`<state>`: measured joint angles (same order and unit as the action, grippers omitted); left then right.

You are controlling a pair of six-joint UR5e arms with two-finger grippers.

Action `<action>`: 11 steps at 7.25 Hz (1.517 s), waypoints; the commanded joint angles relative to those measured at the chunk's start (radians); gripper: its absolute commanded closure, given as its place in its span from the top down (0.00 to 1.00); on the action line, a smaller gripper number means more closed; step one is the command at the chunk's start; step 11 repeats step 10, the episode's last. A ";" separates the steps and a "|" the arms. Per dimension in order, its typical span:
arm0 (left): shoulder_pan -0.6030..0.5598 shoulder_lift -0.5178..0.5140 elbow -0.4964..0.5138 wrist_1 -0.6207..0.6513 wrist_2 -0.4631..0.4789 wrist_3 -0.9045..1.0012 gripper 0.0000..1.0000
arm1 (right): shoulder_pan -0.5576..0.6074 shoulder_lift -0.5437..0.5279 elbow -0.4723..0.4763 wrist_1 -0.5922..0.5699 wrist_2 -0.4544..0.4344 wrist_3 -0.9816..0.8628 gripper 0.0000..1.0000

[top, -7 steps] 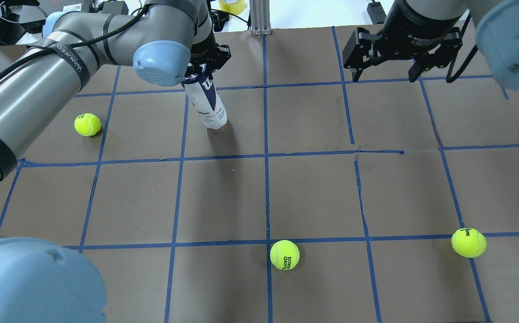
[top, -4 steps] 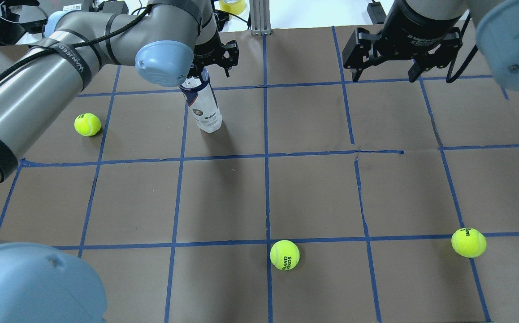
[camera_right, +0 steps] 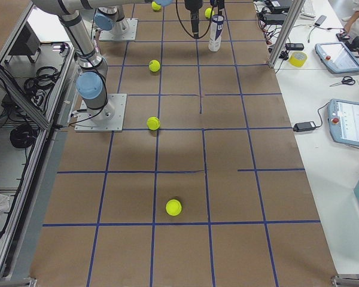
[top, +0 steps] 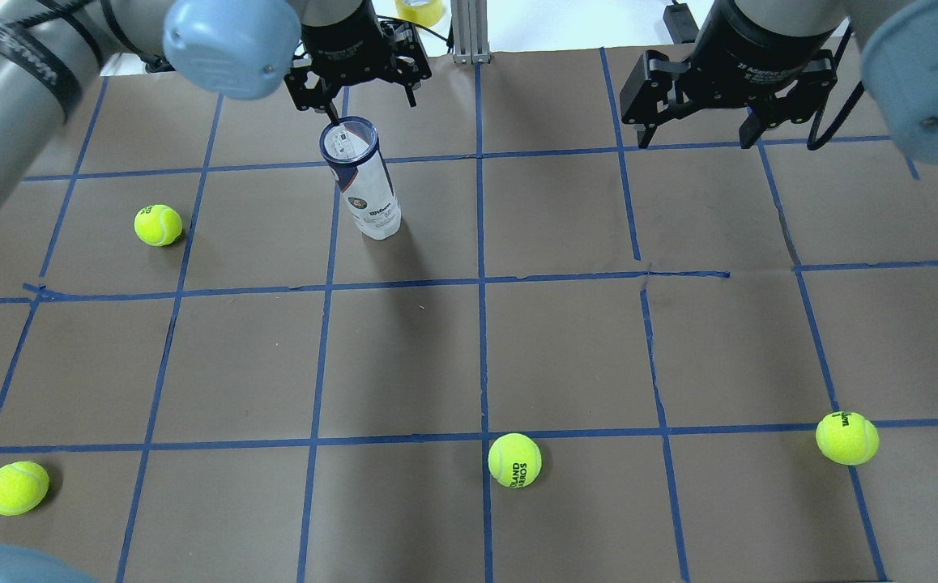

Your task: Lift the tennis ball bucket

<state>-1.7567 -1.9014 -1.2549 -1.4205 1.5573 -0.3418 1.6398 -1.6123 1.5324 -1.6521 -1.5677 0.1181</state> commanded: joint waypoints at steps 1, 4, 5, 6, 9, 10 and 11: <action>0.017 0.112 0.014 -0.154 0.004 0.177 1.00 | 0.000 0.000 0.000 0.000 0.000 0.000 1.00; 0.135 0.227 -0.076 -0.218 -0.002 0.375 1.00 | 0.000 0.000 0.003 0.000 0.000 0.000 1.00; 0.176 0.251 -0.121 -0.216 0.001 0.380 1.00 | 0.000 0.000 0.002 0.000 0.000 0.000 1.00; 0.201 0.269 -0.158 -0.213 0.001 0.380 1.00 | 0.000 0.000 0.003 0.000 0.000 0.000 1.00; 0.212 0.308 -0.201 -0.198 -0.002 0.380 1.00 | 0.000 -0.001 0.003 0.000 0.000 0.000 1.00; 0.221 0.308 -0.202 -0.190 0.000 0.379 1.00 | 0.000 -0.001 0.003 0.000 0.000 0.000 1.00; 0.221 0.308 -0.202 -0.190 0.000 0.379 1.00 | 0.000 -0.001 0.003 0.000 0.000 0.000 1.00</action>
